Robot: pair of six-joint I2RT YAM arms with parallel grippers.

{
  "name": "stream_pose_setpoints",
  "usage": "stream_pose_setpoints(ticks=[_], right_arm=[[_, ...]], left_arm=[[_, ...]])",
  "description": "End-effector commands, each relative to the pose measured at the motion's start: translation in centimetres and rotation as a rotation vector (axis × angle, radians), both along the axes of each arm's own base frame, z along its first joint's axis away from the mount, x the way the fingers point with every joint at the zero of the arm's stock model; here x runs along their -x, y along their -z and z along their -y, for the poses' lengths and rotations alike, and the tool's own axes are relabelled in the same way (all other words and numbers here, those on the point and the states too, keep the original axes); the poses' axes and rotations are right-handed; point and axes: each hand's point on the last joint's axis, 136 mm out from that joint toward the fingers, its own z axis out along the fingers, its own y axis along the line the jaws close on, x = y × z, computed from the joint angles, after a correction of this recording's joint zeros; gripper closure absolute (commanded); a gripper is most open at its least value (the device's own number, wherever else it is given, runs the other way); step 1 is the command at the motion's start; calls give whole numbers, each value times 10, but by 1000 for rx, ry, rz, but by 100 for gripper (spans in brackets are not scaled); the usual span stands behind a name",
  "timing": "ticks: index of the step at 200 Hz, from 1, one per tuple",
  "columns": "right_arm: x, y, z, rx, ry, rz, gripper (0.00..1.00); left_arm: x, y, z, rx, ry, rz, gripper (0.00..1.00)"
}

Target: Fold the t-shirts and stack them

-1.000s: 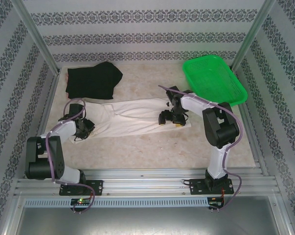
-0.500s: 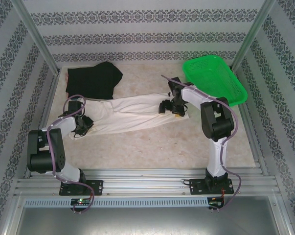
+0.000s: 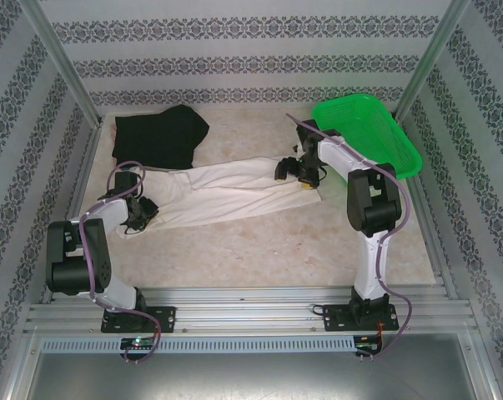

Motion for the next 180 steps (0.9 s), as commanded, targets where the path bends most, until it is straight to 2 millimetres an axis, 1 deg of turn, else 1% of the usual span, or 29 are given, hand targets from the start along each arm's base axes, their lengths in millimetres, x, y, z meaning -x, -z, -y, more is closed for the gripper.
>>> stream_pose_setpoints(ticks=[1,26,45,62,91,117,130,145,157,167,180], right_arm=[[17,-6,-8,-35,-17,-32,14],[15,5,-9,-54,14,-51,14],[4,7,-11,-59,29,-41,14],[-11,5,-6,-59,67,-16,14],[-46,-5,1,-107,137,43,14],[-73,1,0,-148,164,52,14],[-85,0,0,-167,181,70,14],[-97,-11,5,-168,191,118,13],[-101,-26,8,-170,189,148,13],[-100,-42,10,-164,169,177,13],[-88,-61,16,-104,131,199,13]], left_arm=[[3,0,-9,-33,-1,-10,73],[3,0,-8,-29,0,-6,73],[4,1,-8,-28,3,-7,73],[4,-1,-7,-26,7,-2,73],[6,-2,-6,-32,21,0,73],[7,0,-5,-28,30,-2,73],[8,1,-4,-25,33,-3,72],[7,0,-3,-21,41,1,72],[7,-2,-3,-24,49,4,72],[7,-4,-4,-31,53,7,72],[9,-5,-6,-44,53,5,72]])
